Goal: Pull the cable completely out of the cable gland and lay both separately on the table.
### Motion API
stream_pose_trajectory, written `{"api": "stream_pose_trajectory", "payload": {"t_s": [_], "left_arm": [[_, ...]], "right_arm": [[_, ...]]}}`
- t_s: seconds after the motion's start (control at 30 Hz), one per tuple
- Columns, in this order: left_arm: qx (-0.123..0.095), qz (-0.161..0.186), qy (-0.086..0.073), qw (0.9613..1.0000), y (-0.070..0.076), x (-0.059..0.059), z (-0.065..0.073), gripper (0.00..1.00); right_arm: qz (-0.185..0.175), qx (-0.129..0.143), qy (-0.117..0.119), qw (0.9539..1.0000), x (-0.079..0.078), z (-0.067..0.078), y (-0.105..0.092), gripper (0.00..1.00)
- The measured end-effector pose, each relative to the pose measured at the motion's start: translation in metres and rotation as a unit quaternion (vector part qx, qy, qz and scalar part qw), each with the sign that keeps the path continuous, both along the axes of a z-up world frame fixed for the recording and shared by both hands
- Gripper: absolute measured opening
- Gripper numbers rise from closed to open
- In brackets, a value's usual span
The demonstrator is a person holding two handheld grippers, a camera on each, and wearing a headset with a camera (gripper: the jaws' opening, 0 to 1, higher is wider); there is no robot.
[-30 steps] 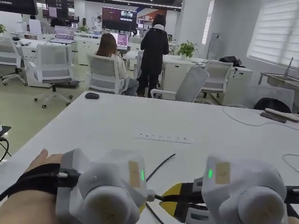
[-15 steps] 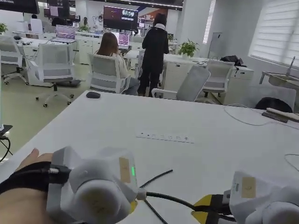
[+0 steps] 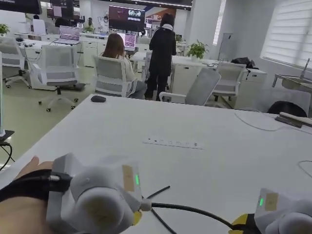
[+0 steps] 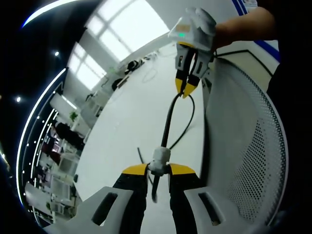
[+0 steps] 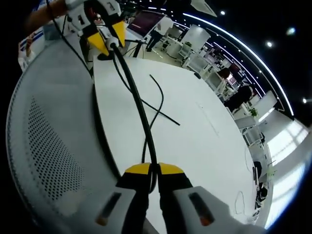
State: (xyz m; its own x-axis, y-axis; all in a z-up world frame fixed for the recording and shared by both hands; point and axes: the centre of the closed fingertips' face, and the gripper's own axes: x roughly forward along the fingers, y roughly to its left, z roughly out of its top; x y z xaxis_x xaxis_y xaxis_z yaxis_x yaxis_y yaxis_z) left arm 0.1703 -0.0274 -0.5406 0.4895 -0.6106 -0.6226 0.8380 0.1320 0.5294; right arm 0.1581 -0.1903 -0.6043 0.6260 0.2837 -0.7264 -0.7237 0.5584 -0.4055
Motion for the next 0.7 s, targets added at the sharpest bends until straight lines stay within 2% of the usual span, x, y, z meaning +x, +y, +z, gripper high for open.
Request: {"api": "stream_pose_trajectory", "payload": {"t_s": [0.07,0.13,0.17,0.23,0.27,0.3,0.4,0.43,0.5,0.6,0.7], "left_arm": [[0.001,0.002,-0.001,1.0,0.001,0.001,0.001,0.17],[0.001,0.004,-0.001,1.0,0.002,0.002,0.002,0.17],[0.001,0.004,-0.001,1.0,0.003,0.003,0.003,0.17],[0.003,0.003,0.0,1.0,0.003,0.002,0.003,0.16],[0.011,-0.003,0.003,0.9999,0.003,0.001,0.001,0.16],[0.012,-0.003,-0.001,0.9999,0.002,0.001,0.002,0.16],[0.011,-0.004,-0.003,0.9999,0.0,0.0,0.003,0.16],[0.011,-0.005,-0.004,0.9999,-0.002,0.0,0.003,0.16],[0.012,-0.006,-0.007,0.9999,-0.005,-0.002,0.003,0.16],[0.016,-0.011,-0.01,0.9998,-0.011,-0.006,0.002,0.17],[0.025,-0.028,-0.014,0.9992,-0.017,-0.014,-0.001,0.17]], "right_arm": [[0.009,0.012,0.022,0.9997,-0.006,-0.004,0.006,0.04],[0.031,0.025,0.042,0.9983,-0.013,-0.006,0.018,0.11],[0.043,0.032,0.051,0.9973,-0.016,-0.007,0.023,0.15],[0.062,0.05,0.075,0.994,-0.024,-0.008,0.034,0.16],[0.071,0.06,0.079,0.9925,-0.025,-0.005,0.04,0.17],[0.072,0.064,0.075,0.9925,-0.024,-0.002,0.042,0.19],[0.085,0.125,0.067,0.9862,-0.023,0.02,0.066,0.2],[0.089,0.16,0.064,0.981,-0.021,0.031,0.079,0.2],[0.103,0.194,0.055,0.9741,-0.019,0.048,0.097,0.2],[0.123,0.21,0.051,0.9687,-0.018,0.058,0.116,0.19],[0.13,0.231,0.058,0.9625,-0.016,0.062,0.131,0.16]]}}
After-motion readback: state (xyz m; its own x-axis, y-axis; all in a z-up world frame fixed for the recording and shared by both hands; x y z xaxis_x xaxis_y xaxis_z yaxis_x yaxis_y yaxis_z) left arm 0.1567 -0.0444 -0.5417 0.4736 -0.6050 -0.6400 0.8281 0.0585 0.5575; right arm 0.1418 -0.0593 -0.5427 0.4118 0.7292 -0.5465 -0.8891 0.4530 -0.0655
